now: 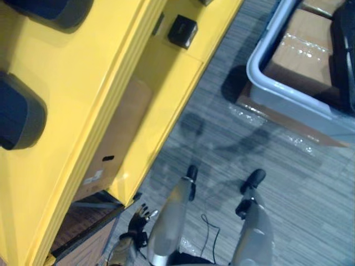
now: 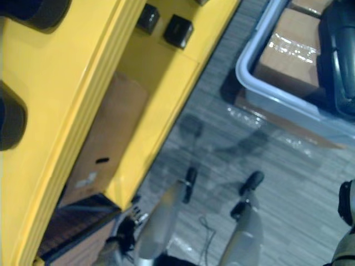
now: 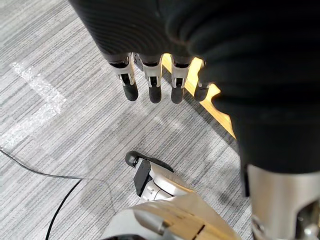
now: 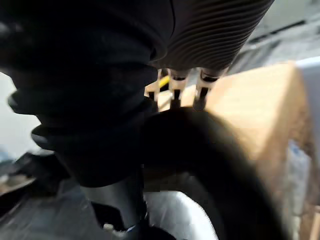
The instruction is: Walk over and take plastic housings, then place them on the shelf
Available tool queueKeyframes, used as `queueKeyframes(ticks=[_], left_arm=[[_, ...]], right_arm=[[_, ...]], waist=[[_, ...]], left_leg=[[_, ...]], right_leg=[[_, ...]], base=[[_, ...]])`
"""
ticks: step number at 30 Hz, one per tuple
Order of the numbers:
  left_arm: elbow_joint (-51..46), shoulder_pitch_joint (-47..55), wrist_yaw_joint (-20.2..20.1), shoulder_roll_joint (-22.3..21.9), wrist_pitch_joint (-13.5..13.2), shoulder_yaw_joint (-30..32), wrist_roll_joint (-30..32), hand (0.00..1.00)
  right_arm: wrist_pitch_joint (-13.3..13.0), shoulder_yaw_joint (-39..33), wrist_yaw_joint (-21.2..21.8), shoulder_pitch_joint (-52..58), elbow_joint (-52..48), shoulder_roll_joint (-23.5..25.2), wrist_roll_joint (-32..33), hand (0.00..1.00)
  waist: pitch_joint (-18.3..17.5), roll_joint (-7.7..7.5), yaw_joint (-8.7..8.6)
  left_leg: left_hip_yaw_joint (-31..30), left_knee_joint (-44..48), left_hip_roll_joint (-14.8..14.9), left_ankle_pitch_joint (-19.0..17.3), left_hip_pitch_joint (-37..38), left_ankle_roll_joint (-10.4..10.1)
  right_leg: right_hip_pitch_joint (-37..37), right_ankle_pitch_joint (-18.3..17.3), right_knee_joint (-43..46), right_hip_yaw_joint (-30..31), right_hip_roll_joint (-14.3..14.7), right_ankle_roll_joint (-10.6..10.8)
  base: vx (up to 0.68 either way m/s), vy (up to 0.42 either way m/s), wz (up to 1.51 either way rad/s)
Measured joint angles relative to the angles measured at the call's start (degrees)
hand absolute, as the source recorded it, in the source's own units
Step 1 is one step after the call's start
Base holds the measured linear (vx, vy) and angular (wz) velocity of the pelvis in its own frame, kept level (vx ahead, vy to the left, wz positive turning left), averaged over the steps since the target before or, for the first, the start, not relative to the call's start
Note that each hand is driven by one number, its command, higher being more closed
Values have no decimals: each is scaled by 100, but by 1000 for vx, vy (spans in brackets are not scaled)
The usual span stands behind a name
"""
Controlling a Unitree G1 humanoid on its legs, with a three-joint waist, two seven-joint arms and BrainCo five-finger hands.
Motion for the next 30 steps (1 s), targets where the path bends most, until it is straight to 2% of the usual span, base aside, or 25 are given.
queueKeyframes(ticks=[3, 11, 19, 22, 24, 28, 30], left_arm=[[0, 0, 0, 1, -3, -5, 1, 0], [-20, 0, 25, 1, -82, -15, 3, 0], [-53, 6, 73, 2, -224, -16, 16, 0], [-163, 8, 249, 1, -433, -16, 2, 0], [-304, 7, 430, 0, -739, -17, 0, 0], [-821, -26, 675, 6, -1196, -12, -227, 0], [-1231, -167, 773, 25, -1281, -11, -229, 0]], right_arm=[[13, 171, -20, -4, -80, -47, -211, 100], [35, 419, -13, -50, -296, -116, -232, 100], [81, 430, -45, 0, -308, -92, -395, 100], [-43, 430, -272, 12, -305, -18, -596, 100], [-167, 430, -613, 12, -313, 85, -635, 100], [-244, 429, -1185, -3, -399, 142, -855, 100], [-258, 429, -1388, -9, -489, 144, -970, 100]], waist=[[-1, 2, 4], [-5, 8, 16], [-17, 25, 60], [-17, 25, 60], [-18, 25, 75], [-17, 25, 94], [-17, 25, 94]], left_leg=[[-2, -3, 3, 1, -1, -1], [5, -9, 18, 0, 50, -2], [2, -8, 24, 10, 60, -11], [-1, -6, 25, 11, 71, -12], [0, -6, 27, 13, 90, -14], [-1, -37, 32, 16, 210, -17], [-2, -96, 28, 43, 269, -25]], right_leg=[[0, 0, 1, -7, 1, 10], [21, -16, 37, -8, 2, 6], [35, -17, 48, -11, 4, 2], [40, -17, 59, -11, 4, 2], [49, -20, 75, -7, 4, -2], [166, -39, 81, -11, 2, -16], [210, -54, 81, -15, -6, -38]], base=[[0, 0, 0], [0, 0, 0], [0, 0, 0], [0, 0, 0], [0, 0, 0], [0, 0, 0], [-18, -15, 4]])
